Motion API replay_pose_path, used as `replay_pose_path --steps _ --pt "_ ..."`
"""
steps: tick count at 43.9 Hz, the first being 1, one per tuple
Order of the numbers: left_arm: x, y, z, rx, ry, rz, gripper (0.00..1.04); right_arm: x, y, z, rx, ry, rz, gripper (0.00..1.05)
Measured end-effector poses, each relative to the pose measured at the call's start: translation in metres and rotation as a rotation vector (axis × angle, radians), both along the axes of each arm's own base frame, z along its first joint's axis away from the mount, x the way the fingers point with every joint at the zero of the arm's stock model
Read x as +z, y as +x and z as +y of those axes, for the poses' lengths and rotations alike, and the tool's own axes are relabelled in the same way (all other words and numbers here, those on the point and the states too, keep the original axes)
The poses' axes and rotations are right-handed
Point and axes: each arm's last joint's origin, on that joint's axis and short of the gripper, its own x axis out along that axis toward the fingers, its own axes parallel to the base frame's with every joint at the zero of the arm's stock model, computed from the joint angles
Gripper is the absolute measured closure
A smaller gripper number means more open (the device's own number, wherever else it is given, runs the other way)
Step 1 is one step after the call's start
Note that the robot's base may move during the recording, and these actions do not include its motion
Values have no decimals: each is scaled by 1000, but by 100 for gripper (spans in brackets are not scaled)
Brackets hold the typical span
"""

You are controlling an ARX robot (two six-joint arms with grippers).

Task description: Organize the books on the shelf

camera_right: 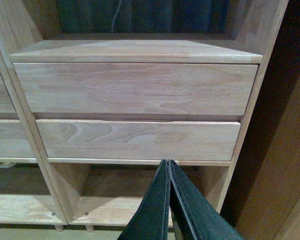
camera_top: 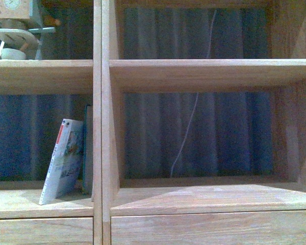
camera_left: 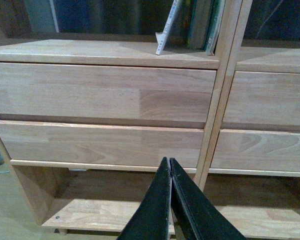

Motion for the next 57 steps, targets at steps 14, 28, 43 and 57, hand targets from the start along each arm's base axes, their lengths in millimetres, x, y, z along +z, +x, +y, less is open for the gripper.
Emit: replay_pose_path --steps 14,28,43,57 --pt "-9 -8 0 0 0 -16 102 -9 0 0 -1 0 -2 102" --pt "-20 -8 0 0 0 -17 102 -17 -1 0 -1 0 -14 102" --pt "-20 -8 0 0 0 -17 102 -17 -1 0 -1 0 -15 102" --pt "-20 -8 0 0 0 -17 51 -17 -1 0 -1 -2 -15 62"
